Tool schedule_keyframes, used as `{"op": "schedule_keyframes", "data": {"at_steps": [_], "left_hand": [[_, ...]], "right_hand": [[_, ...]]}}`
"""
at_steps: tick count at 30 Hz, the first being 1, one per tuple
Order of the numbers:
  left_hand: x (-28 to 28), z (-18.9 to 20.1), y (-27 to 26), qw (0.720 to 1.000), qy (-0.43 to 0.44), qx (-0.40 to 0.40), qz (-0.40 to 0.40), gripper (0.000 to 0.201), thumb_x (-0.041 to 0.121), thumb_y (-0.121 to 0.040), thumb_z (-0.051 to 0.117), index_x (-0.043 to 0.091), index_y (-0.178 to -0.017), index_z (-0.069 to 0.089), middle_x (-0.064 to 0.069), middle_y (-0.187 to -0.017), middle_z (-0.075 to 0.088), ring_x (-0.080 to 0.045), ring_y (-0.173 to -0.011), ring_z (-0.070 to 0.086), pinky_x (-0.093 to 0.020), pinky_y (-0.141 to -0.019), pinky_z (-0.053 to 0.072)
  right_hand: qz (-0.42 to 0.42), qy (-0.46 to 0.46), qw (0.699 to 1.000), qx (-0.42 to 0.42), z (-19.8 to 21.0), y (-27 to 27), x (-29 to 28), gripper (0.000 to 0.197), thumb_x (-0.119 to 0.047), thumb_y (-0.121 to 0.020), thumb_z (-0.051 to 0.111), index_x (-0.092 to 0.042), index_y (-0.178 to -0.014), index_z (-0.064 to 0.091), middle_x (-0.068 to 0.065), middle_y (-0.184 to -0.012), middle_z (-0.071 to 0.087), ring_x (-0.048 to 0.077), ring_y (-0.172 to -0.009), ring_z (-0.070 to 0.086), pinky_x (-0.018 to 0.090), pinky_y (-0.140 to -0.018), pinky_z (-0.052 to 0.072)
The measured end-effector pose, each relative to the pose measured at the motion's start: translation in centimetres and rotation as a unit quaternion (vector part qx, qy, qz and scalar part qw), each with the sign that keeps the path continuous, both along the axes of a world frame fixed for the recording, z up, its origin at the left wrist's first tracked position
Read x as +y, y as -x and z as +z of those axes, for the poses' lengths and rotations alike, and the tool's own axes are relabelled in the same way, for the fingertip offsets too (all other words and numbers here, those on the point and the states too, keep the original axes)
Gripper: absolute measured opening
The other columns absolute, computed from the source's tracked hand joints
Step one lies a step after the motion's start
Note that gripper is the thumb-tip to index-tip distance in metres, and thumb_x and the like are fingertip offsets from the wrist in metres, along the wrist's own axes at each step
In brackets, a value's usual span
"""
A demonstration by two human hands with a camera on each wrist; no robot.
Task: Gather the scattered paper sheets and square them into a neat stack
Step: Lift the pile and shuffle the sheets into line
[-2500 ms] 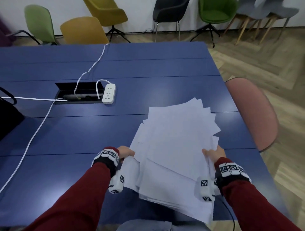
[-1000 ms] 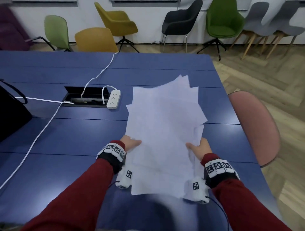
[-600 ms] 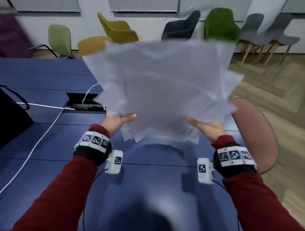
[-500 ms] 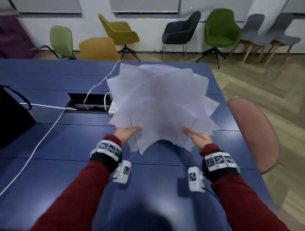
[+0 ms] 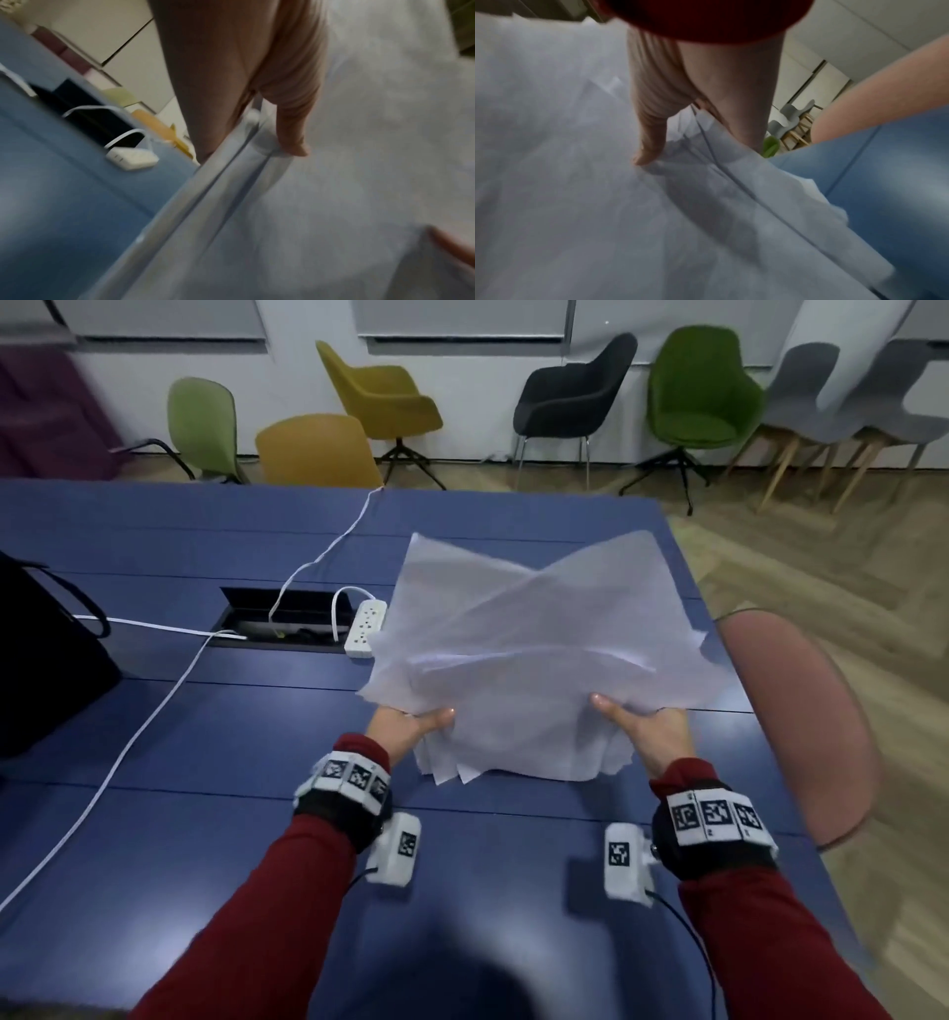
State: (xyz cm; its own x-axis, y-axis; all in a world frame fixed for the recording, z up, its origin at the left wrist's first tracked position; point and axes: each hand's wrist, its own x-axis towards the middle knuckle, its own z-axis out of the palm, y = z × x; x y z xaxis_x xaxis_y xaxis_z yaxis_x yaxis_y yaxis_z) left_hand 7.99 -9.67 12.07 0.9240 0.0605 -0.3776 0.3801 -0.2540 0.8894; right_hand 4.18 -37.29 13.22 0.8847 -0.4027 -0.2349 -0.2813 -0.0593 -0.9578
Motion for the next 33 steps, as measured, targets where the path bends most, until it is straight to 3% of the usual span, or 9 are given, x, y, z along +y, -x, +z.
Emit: {"op": "schedule_keyframes", "data": {"at_steps": [4,8,12,16,19,23,26,30,33], "left_hand": [[-2.1,0.4,-0.2,1.0,-0.014,0.009,0.019,0.079,0.045,-0.071,0.075,-0.003,-0.129,0.051,-0.015,-0.131,0.057,-0.028,-0.124,0.053,-0.028,-0.108,0.037],[-1.2,1.2,-2.0,1.0,-0.006,-0.004,0.029,0.102,0.064,-0.049,0.079,0.005,-0.128,0.055,-0.008,-0.128,0.06,-0.023,-0.115,0.058,-0.026,-0.099,0.043],[0.5,0.5,-1.5,0.999,-0.012,0.012,-0.027,0.054,0.028,-0.062,0.086,0.01,-0.11,0.069,-0.002,-0.109,0.067,-0.019,-0.107,0.062,-0.03,-0.101,0.045],[1.2,0.5,-1.5,0.998,-0.029,0.02,-0.051,0.071,0.041,-0.041,0.093,0.013,-0.102,0.071,-0.002,-0.108,0.072,-0.02,-0.106,0.066,-0.036,-0.101,0.049],[0.9,2.1,-1.9,0.994,-0.065,0.055,-0.065,0.049,0.035,-0.054,0.09,0.012,-0.092,0.07,0.001,-0.094,0.071,-0.017,-0.097,0.066,-0.016,-0.083,0.051],[0.6,0.6,-3.5,0.992,-0.107,0.025,-0.07,0.099,0.063,-0.028,0.088,0.003,-0.104,0.067,-0.002,-0.1,0.068,-0.026,-0.108,0.065,-0.035,-0.097,0.051],[-0.4,0.5,-3.2,0.994,-0.091,0.038,-0.036,0.07,0.046,-0.048,0.089,0.006,-0.1,0.066,-0.005,-0.096,0.064,-0.023,-0.096,0.062,-0.031,-0.09,0.048],[-1.6,0.1,-2.9,0.992,-0.105,0.062,-0.025,0.074,0.046,-0.068,0.078,-0.002,-0.12,0.057,-0.012,-0.119,0.06,-0.025,-0.111,0.056,-0.027,-0.092,0.042],[-2.0,0.1,-2.5,0.991,-0.109,0.064,-0.034,0.076,0.05,-0.075,0.07,-0.001,-0.128,0.052,-0.013,-0.134,0.054,-0.027,-0.125,0.05,-0.025,-0.099,0.037]], "right_hand": [[-0.015,-0.023,0.997,0.07,0.7,-0.4,0.8,0.051,-0.035,-0.076,0.075,-0.002,-0.114,0.065,0.005,-0.114,0.062,0.015,-0.1,0.054,0.018,-0.081,0.038],[0.001,-0.017,0.999,0.029,2.7,-0.9,-0.1,0.058,-0.039,-0.077,0.073,-0.007,-0.124,0.061,0.006,-0.123,0.06,0.008,-0.104,0.053,-0.009,-0.061,0.036],[0.046,-0.008,0.998,0.045,2.5,-0.7,-0.6,0.045,-0.027,-0.076,0.076,-0.003,-0.113,0.067,0.006,-0.113,0.066,0.005,-0.097,0.064,0.011,-0.081,0.042],[0.094,0.002,0.992,0.079,1.9,-0.8,-0.8,0.062,-0.043,-0.048,0.087,-0.008,-0.097,0.073,0.006,-0.11,0.071,0.019,-0.102,0.065,0.03,-0.098,0.046],[0.091,-0.039,0.994,0.055,1.1,-1.8,-1.2,0.085,-0.057,-0.029,0.089,-0.008,-0.097,0.074,0.003,-0.106,0.074,0.018,-0.104,0.068,0.035,-0.102,0.047],[0.04,-0.201,0.979,-0.013,1.7,-1.7,-0.3,0.099,-0.054,-0.042,0.087,0.001,-0.121,0.061,0.013,-0.118,0.067,0.023,-0.105,0.067,0.034,-0.086,0.056],[0.007,-0.289,0.955,-0.067,2.2,-1.3,0.3,0.096,-0.059,-0.059,0.077,-0.002,-0.132,0.051,0.016,-0.13,0.059,0.028,-0.12,0.059,0.042,-0.098,0.049],[-0.09,-0.255,0.959,-0.082,2.6,-1.3,0.7,0.056,-0.029,-0.084,0.067,-0.002,-0.131,0.051,0.013,-0.128,0.061,0.023,-0.1,0.066,0.018,-0.062,0.058],[-0.084,-0.191,0.974,-0.085,2.9,-1.3,0.5,0.046,-0.011,-0.087,0.064,0.0,-0.13,0.051,0.01,-0.126,0.061,0.017,-0.092,0.063,0.009,-0.056,0.053]]}}
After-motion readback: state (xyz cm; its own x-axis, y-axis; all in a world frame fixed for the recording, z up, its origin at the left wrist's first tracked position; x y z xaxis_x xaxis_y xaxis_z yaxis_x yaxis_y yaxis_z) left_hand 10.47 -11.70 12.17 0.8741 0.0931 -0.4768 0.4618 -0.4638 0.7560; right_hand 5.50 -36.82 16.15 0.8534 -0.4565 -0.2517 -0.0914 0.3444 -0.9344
